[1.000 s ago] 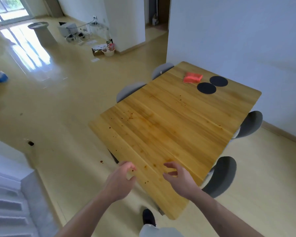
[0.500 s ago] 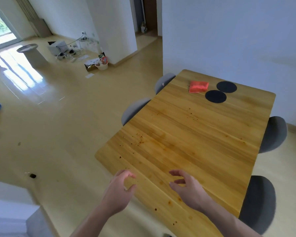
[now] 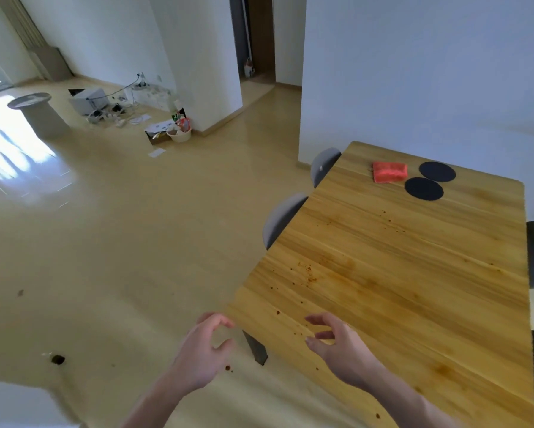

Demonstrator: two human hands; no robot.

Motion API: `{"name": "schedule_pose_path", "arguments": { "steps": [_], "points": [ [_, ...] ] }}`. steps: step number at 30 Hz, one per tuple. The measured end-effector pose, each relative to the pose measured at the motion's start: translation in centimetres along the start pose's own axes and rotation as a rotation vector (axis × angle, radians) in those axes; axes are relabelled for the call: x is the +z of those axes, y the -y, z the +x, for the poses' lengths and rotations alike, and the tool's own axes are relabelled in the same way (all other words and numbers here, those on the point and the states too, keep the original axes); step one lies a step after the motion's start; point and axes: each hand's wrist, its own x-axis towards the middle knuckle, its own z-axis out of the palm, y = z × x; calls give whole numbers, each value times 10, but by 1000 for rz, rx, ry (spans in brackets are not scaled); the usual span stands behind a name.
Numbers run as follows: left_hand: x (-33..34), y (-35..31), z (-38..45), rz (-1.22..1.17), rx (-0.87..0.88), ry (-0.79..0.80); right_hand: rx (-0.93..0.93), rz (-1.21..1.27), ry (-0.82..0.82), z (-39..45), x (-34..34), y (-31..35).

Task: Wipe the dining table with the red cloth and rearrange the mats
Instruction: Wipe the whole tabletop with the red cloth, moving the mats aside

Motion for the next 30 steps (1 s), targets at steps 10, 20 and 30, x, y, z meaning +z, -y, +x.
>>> {"name": "schedule_pose_path", "arguments": {
  "steps": [10,20,30],
  "points": [
    [-65,6,117,24,217,186,190,96,-191,51,44,43],
    [-166,64,242,116,213,222,195,84,-127,213,99,139],
    [-226,93,371,163,294,270,170,140,-290,317,104,228]
  ]
}}
